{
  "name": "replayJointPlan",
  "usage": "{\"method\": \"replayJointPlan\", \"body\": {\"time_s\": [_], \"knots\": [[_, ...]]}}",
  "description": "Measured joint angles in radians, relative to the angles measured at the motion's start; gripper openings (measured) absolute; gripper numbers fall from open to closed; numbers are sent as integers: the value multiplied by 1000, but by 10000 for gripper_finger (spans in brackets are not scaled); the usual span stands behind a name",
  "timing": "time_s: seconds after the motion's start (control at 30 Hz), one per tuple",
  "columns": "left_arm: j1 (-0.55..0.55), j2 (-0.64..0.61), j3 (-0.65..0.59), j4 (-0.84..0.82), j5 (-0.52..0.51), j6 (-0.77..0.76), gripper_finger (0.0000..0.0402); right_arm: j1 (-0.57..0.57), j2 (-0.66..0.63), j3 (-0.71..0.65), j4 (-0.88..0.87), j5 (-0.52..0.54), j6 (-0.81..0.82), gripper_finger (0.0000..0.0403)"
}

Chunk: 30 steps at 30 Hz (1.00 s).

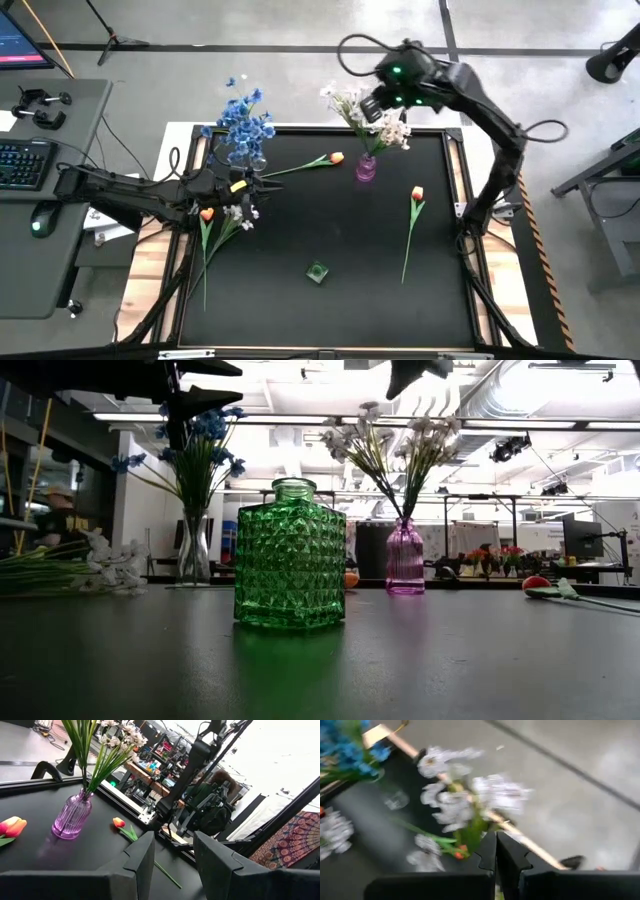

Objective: Sort flowers into vase by color
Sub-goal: Put the top white flowers into the pink vase

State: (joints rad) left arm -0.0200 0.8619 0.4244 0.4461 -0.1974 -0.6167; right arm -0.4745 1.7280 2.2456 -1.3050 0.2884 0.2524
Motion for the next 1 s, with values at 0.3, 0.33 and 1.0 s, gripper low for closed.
{"method": "replayJointPlan", "body": {"time_s": [0.3,0.33,1.0], "knots": [[0,0,0,0,0,0,122,42,-63,-2,-182,-90,51,0],[0,0,0,0,0,0,122,70,-62,-2,-179,-94,57,0],[0,0,0,0,-26,11,122,561,207,-92,-212,370,333,0]]}}
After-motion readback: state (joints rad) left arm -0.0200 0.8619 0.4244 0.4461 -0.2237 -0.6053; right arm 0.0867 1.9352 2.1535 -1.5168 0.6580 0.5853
